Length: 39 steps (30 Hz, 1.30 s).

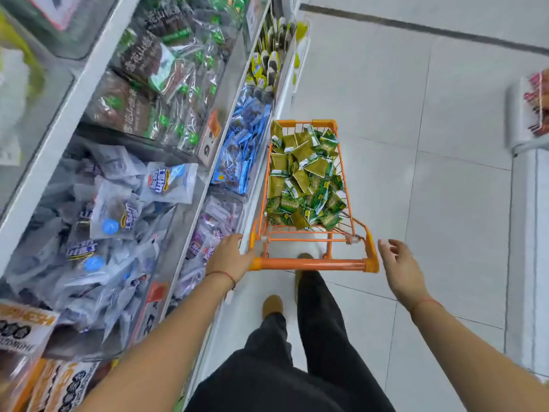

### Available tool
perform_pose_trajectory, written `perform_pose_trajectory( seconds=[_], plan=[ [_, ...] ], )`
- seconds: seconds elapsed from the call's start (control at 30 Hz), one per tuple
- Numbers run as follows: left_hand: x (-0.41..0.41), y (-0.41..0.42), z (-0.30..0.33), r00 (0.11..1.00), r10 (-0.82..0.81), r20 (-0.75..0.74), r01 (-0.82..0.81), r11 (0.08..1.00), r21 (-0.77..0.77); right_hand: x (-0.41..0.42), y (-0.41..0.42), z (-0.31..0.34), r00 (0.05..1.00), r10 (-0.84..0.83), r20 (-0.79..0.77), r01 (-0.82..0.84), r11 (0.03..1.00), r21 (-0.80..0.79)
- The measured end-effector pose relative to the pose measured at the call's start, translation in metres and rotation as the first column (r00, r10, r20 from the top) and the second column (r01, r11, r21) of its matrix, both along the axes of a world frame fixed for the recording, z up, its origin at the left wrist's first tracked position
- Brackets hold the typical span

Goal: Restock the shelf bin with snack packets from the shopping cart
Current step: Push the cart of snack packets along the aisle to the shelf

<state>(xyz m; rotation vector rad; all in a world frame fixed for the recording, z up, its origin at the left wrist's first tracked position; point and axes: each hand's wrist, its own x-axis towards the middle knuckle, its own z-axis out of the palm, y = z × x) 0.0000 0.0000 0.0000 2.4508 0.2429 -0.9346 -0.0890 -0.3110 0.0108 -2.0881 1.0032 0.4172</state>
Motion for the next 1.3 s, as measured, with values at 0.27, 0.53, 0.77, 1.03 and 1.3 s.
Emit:
perform_pose_trajectory(
  seconds=[0.27,0.53,0.77,1.03,1.3],
  plan=[
    [0.022,-0.020,-0.041,0.944,0.145,-0.296,-0.125,0.989,0.083,0.040,-0.030,-0.051,0.825,0.307,-0.475,-0.263,0.952,0.158],
    [0.010,-0.026,-0.050,0.947,-0.073,-0.312,0.122,0.982,0.141,0.036,-0.025,-0.058,0.766,0.376,-0.522,-0.408,0.911,0.056],
    [-0.036,-0.018,-0.044,0.965,-0.087,-0.248,0.124,0.983,0.136,-0.010,-0.005,-0.053,0.835,0.238,-0.495,-0.248,0.968,0.046],
    [-0.102,0.007,-0.040,0.981,-0.050,-0.187,0.071,0.992,0.104,-0.098,0.024,-0.049,0.840,0.219,-0.496,-0.186,0.976,0.115],
    [-0.194,0.031,-0.050,0.987,0.076,-0.143,-0.068,0.996,0.063,-0.196,0.030,-0.055,0.818,0.358,-0.450,-0.391,0.920,0.022]
  ],
)
